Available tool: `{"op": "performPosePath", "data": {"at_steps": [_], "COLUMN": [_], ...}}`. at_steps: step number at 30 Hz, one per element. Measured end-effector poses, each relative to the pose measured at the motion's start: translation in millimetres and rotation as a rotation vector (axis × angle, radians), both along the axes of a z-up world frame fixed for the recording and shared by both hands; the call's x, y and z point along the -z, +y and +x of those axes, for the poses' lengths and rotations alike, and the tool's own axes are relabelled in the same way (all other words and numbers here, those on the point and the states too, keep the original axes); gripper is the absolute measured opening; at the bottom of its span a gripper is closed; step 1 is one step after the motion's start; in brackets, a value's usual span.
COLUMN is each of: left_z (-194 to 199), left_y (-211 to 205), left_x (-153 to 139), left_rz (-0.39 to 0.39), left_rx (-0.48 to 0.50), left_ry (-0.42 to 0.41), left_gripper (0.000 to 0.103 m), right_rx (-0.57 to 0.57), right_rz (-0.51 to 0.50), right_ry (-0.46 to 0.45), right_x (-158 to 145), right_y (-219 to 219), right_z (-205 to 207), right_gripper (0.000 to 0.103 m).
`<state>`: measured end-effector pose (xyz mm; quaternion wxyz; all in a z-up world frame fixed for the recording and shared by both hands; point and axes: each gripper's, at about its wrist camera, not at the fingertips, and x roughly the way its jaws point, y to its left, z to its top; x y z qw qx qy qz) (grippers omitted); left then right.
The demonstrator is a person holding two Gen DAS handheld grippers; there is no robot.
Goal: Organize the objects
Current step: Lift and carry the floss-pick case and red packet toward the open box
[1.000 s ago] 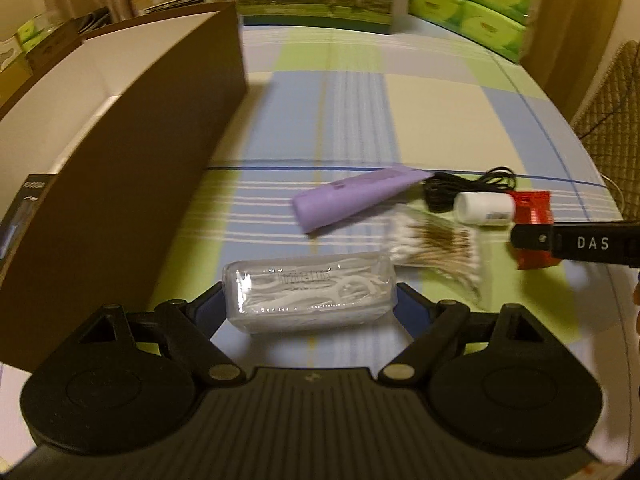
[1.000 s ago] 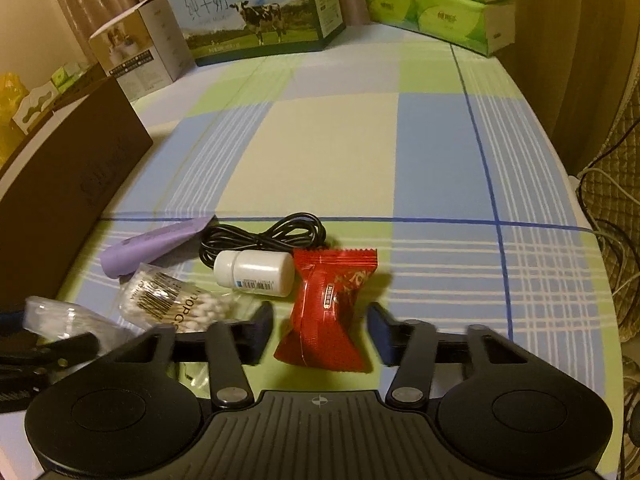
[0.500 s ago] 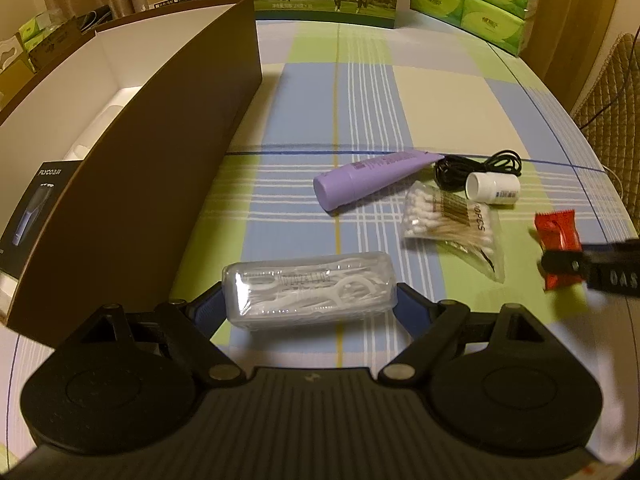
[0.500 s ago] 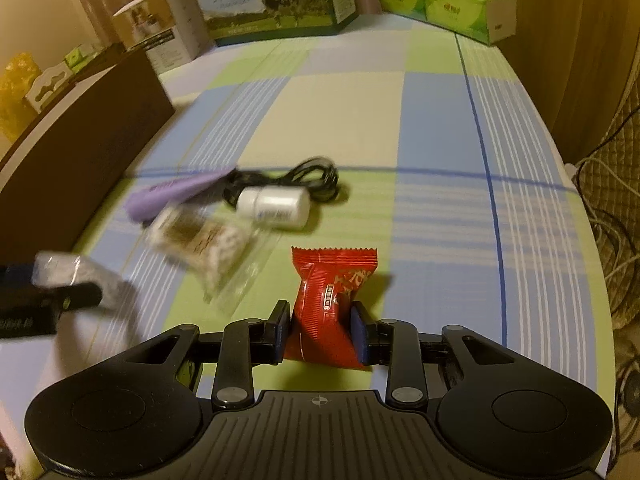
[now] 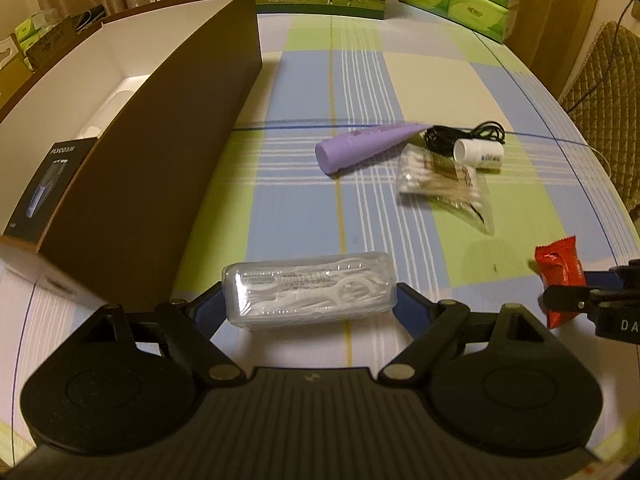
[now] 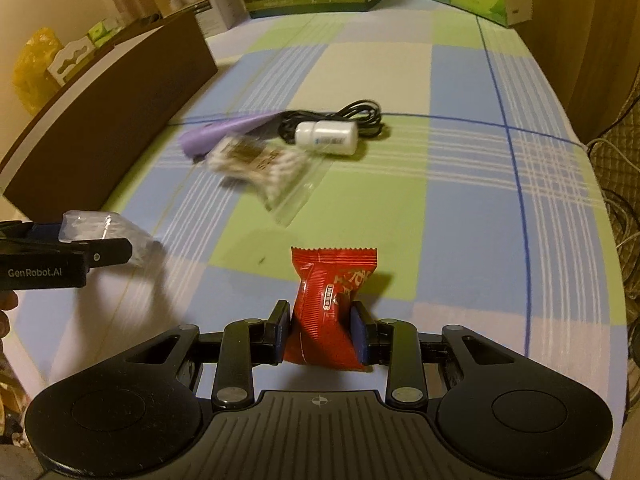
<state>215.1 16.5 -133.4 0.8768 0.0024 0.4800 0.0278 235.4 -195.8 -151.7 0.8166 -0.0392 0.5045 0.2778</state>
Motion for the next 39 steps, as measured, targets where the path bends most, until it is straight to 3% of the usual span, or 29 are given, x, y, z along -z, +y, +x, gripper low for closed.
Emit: {"op": "performPosePath", "data": {"at_steps": [11,23,34,39], "left_z": [-32,-51,-59,-58], "left_y": [13,36,95,130], "left_x": [-12,-81,-130,-142], "left_rz": [-0.021,-0.084,-0.109,-0.084], "left_rx": [0.049,0.122,0.094,0.060], "left_ry": [0.004,-0.132,-0.222,-0.246], "left_gripper": [0.084,0.084,0.084,0.084], "right_rx": [-0.051,-0.112,-0.202,-0.242], "right_rz": [0.041,0.138,0.259,0.300], "right_ry": [0.022,-0.031,-0.099,-0.110], "right_x": [-13,-60,-103,-113], "right_y": [26,77,147,186], "right_z": [-20,-33,-42,-40], "right_gripper": [0.029,0.029,0.029,0.029]}}
